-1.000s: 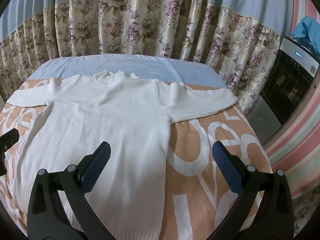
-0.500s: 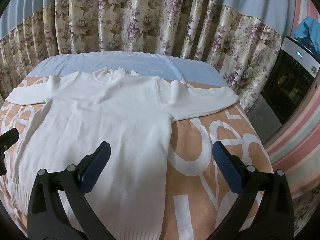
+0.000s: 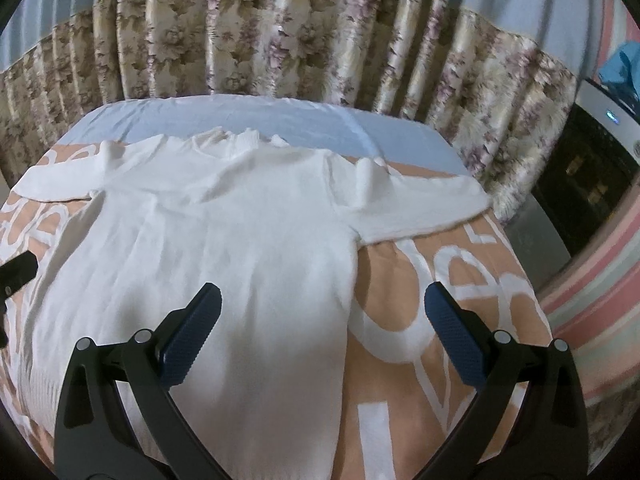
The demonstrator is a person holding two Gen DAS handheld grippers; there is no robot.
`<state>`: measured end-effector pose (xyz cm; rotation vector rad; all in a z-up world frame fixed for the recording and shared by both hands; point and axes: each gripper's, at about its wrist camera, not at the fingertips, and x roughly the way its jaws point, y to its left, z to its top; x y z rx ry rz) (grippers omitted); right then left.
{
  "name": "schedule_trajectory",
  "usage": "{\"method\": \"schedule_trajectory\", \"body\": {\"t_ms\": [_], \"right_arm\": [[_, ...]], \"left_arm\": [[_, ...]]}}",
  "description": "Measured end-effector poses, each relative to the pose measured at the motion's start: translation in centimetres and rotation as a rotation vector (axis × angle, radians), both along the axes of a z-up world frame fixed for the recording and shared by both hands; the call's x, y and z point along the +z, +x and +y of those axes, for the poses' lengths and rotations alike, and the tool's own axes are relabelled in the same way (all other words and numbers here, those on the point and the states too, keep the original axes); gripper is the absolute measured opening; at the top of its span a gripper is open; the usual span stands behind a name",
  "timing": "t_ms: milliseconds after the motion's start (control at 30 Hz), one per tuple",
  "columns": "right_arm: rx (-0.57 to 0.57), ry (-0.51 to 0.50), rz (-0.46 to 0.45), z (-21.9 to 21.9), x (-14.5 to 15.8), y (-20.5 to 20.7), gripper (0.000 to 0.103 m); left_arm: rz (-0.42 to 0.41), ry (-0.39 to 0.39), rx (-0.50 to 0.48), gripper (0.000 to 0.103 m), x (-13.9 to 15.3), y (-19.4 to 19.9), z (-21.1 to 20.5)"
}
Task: Fold small clothes
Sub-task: 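Lower the left tool to the sweater's side edge and close on it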
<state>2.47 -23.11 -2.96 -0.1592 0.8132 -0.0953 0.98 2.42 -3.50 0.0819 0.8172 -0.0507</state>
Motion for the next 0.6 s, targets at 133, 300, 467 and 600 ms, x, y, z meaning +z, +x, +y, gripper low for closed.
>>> {"method": "schedule_trajectory", "body": {"t_ms": [133, 300, 467, 600], "right_arm": [[0.015, -0.016, -0.007, 0.1, -0.1, 1.7, 0.100], [0.019, -0.002, -0.025, -0.2, -0.2, 4.2, 0.100], [0.027, 0.045, -0.062, -0.5, -0.5, 6.6, 0.100], [0.033, -0.008, -0.010, 0.0, -1.5, 9.2, 0.100]], "left_arm": [[-0.018, 0.045, 0.029, 0.101, 0.3, 1.6, 1.3], [-0.095, -0.017, 0.091, 0.101, 1.4, 4.1, 5.6], [-0.105, -0.043, 0.168, 0.101, 2.2, 7.8, 9.8], [-0.060, 0.002, 0.220, 0.101, 1.6, 11.4, 14.0]]}}
